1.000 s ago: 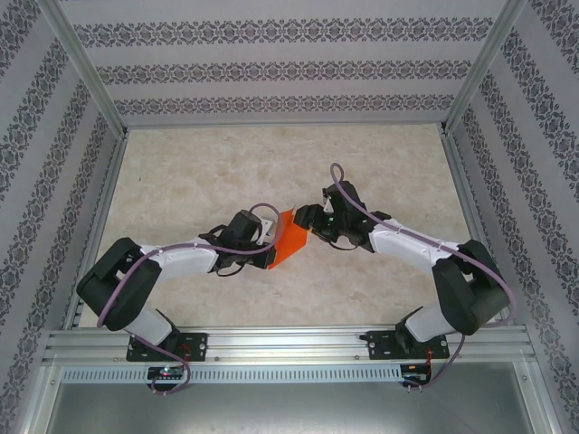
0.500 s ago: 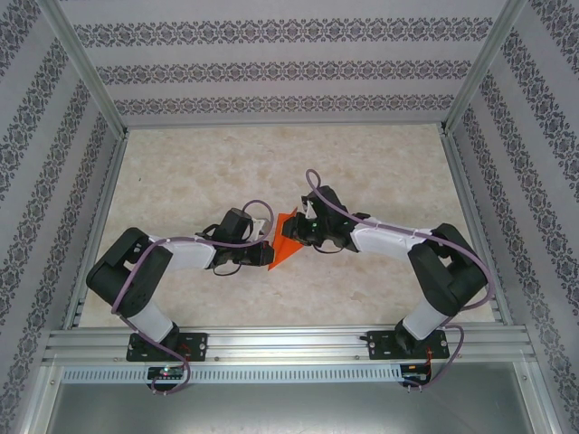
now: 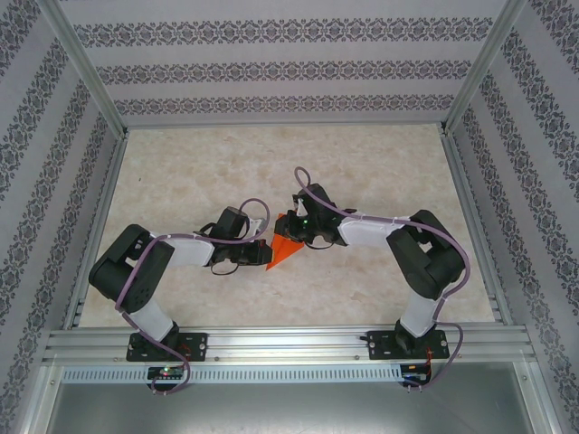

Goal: Fold a paper plane with a square sheet of paper (pick it up from the middle)
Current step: Fourth fold the wing at the center of the table.

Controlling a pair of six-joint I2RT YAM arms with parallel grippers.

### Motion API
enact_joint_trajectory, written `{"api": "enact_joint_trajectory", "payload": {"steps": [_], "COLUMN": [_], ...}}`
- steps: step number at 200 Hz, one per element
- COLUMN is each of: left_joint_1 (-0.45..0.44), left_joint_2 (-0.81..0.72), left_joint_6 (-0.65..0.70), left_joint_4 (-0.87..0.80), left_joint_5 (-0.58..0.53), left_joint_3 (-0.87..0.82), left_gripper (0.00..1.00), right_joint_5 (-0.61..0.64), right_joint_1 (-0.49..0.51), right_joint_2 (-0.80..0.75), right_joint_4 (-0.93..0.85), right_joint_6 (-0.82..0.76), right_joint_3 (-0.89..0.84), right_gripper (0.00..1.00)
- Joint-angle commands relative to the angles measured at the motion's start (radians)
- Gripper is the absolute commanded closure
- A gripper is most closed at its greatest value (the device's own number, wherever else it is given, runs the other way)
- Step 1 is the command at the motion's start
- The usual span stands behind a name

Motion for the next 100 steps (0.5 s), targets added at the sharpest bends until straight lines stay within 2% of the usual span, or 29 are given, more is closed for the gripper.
{"api": "enact_joint_trajectory", "payload": {"steps": [1,22,42,100], "left_joint_1": [0.016,0.016,0.015,0.014], "left_joint_2": [0.013,0.01,-0.005,-0.025], "left_joint_6": [-0.016,-0.01,0.001,0.042], "left_joint_4": [0.03,0.015,-0.009,-0.053], "left_joint_5": [0.039,0.024,-0.007,-0.029], "left_joint_3": [0.02,0.025,0.022,0.011], "left_gripper": [0.94,0.91,0.82,0.76], "right_joint_5": [-0.003,0.021,0.034,0.032], "right_joint_1": [0.001,-0.003,-0.007,-0.018], "right_joint_2": [0.025,0.033,0.039,0.064], "right_joint_4": [0.032,0.017,0.016,0.032], "right_joint_6": [0.012,0.013,0.012,0.023], "right_joint_3": [0.025,0.029,0.026,0.029], "right_gripper": [0.81,0.81,0.81,0.82]}}
